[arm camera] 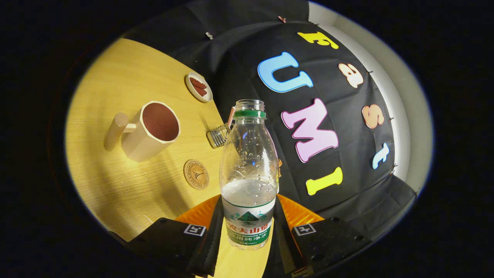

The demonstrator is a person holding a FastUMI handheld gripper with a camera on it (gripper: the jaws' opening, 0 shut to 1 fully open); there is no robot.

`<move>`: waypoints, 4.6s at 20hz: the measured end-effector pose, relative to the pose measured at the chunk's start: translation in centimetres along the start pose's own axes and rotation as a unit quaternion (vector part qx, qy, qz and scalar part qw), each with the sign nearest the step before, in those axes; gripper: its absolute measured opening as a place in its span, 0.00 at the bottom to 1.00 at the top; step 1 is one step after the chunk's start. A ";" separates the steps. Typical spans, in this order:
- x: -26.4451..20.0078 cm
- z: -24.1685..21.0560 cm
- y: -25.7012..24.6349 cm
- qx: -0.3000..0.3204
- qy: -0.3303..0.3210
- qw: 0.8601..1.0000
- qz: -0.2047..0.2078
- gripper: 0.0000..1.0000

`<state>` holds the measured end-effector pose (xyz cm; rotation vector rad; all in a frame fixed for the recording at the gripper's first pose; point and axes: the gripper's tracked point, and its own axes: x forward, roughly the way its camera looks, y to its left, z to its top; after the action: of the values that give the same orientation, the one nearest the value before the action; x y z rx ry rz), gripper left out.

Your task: Take the bottle from table, then pour the juice into the cup, finally place the bottle on the coaster

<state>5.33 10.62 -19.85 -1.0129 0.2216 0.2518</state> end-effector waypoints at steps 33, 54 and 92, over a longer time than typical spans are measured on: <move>3.0 0.9 1.3 -0.291 -0.020 0.956 0.029 0.67; 3.7 1.8 1.2 -0.332 -0.032 0.942 0.030 0.67; 4.6 4.9 -0.2 -0.497 -0.068 0.865 0.007 0.67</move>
<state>10.05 15.25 -18.54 -2.0144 -0.0556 0.4693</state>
